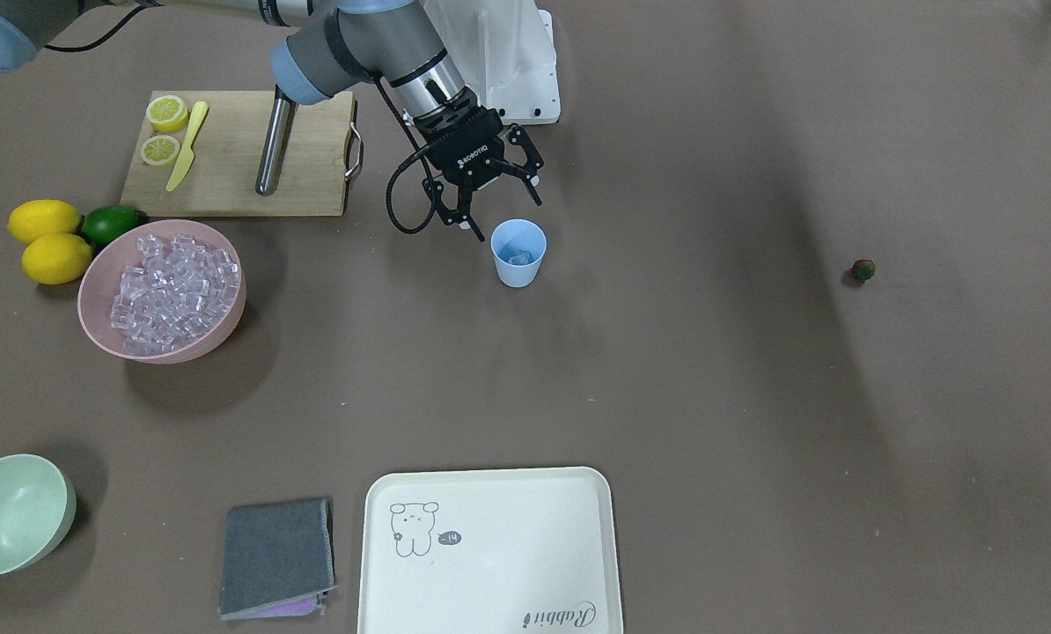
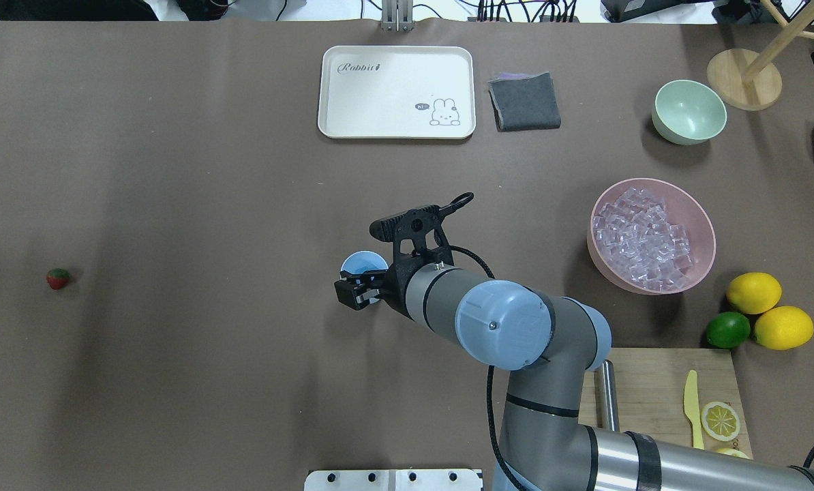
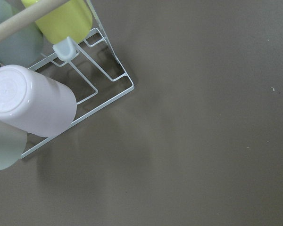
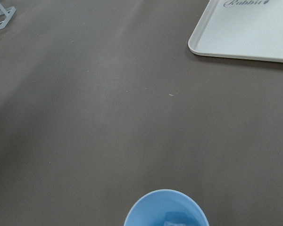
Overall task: Put ice and strawberries in cup
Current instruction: 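Open the right gripper above the cup to drop the cube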
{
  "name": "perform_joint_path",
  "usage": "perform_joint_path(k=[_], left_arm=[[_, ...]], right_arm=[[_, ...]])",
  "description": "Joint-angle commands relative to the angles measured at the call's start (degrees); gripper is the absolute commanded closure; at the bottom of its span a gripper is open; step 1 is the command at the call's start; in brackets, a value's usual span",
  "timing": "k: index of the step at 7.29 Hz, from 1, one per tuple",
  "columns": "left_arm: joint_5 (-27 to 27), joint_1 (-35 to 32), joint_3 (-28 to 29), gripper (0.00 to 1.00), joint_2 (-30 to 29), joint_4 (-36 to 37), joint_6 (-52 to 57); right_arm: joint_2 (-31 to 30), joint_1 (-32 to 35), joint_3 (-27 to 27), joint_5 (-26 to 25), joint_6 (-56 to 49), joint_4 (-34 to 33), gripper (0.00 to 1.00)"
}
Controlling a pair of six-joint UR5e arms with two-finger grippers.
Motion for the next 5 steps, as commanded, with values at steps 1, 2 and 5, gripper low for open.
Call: perform_joint_path(k=[1, 2, 5], left_arm=[[-1.50, -0.04, -1.31, 0.02, -0.56, 0.05, 0.17], [-1.93, -0.04, -2.01, 0.02, -0.65, -0.04, 0.60], [-1.85, -0.13, -6.23, 0.02, 1.10, 0.31, 0.61]], right_arm=[[-1.39, 1.62, 1.96, 0.57, -3.17, 0.08, 0.01], [-1.66, 4.07, 2.76, 2.92, -3.46, -0.01, 0.01], [-2.63, 19.34, 2.59, 20.92, -9.49, -0.18, 0.01]])
